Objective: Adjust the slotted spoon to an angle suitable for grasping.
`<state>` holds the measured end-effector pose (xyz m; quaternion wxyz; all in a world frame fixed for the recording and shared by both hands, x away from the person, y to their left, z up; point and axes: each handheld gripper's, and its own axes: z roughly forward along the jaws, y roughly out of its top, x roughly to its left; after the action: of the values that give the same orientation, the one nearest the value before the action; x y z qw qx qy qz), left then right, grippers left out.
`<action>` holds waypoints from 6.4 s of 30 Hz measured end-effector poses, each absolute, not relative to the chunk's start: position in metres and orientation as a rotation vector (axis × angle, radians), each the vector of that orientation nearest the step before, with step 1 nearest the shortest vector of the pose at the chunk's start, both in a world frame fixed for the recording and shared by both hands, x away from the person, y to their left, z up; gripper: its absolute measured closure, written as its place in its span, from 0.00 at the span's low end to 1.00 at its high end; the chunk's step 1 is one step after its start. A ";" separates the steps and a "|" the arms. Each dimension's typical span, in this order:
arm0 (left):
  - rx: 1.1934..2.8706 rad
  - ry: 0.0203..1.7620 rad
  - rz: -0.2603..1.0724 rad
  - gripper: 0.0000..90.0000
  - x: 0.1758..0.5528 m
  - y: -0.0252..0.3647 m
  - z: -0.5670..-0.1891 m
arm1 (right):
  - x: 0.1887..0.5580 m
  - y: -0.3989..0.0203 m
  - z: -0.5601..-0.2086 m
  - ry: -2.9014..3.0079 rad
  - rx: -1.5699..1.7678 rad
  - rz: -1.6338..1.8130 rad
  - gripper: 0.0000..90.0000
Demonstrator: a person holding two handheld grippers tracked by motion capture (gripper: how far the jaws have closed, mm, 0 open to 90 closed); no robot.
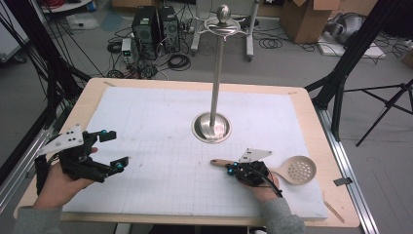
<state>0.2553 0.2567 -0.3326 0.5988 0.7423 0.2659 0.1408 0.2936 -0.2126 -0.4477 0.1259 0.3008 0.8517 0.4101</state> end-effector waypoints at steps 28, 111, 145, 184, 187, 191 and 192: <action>1.718 0.667 0.368 0.02 0.242 0.275 -0.335 | 0.323 -0.208 -0.448 2.395 0.981 1.138 1.00; 1.735 0.648 0.339 0.02 0.251 0.263 -0.339 | 0.305 -0.201 -0.444 2.395 1.016 1.127 1.00; 1.759 0.615 0.295 0.02 0.260 0.247 -0.344 | 0.283 -0.281 -0.406 2.393 1.044 1.046 1.00; 1.762 0.632 0.292 0.02 0.259 0.249 -0.347 | 0.316 -0.306 -0.414 2.562 1.113 0.704 1.00; 1.762 0.629 0.295 0.02 0.259 0.249 -0.347 | 0.313 -0.304 -0.414 2.571 1.124 0.699 1.00; 1.759 0.633 0.295 0.02 0.259 0.250 -0.346 | 0.307 -0.301 -0.413 2.586 1.136 0.686 1.00; 1.761 0.633 0.295 0.02 0.259 0.250 -0.346 | 0.305 -0.301 -0.412 2.593 1.141 0.685 1.00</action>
<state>0.2588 0.2498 -0.3464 0.5840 0.7546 0.2711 0.1263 0.3052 -0.3005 -0.4125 0.1133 0.3891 0.8839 0.2334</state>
